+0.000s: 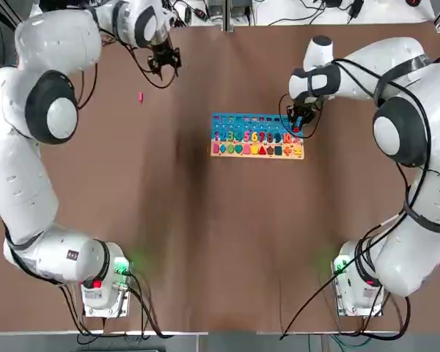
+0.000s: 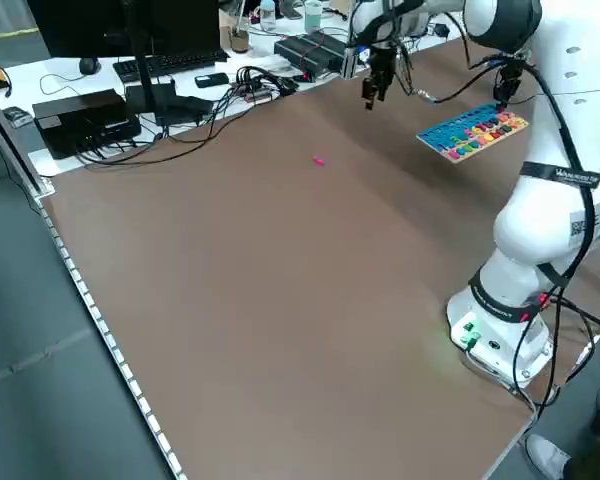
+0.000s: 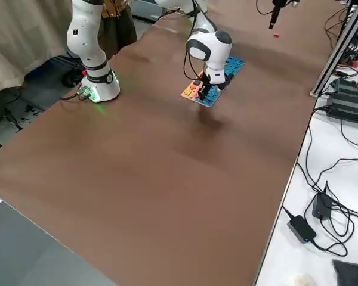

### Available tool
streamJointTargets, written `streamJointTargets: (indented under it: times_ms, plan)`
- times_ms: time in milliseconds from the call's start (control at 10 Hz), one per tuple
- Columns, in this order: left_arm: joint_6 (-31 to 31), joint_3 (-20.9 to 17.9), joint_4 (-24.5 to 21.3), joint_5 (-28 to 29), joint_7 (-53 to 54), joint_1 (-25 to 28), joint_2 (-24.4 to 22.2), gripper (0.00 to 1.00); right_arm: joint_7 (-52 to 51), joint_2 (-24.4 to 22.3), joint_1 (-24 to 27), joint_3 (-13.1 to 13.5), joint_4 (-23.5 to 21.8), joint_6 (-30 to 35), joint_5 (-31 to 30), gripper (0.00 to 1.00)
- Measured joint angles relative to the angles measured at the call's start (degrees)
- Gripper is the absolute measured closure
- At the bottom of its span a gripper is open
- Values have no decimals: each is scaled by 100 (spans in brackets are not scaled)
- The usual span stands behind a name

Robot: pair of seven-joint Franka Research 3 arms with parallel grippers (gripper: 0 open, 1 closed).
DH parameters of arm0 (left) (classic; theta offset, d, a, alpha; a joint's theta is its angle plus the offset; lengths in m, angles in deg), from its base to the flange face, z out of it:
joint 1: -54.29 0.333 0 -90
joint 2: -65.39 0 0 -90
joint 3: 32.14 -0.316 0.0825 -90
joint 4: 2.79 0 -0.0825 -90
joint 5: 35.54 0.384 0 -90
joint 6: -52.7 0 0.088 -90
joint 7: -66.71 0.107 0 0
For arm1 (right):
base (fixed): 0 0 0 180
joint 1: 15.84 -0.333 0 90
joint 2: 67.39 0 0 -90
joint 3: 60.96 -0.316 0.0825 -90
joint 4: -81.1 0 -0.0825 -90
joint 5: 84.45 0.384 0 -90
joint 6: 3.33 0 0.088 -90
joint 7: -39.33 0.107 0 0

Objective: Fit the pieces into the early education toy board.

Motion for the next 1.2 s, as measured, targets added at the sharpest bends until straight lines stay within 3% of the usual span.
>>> streamJointTargets:
  times_ms: [600,1200]
  plan:
    - [-400,-11,-326,333,372,860,293,24,-8,3,1,9,-13,-202,0,65]
    - [-953,-17,-331,609,542,1069,880,29,-141,3,20,34,-37,-228,0,65]
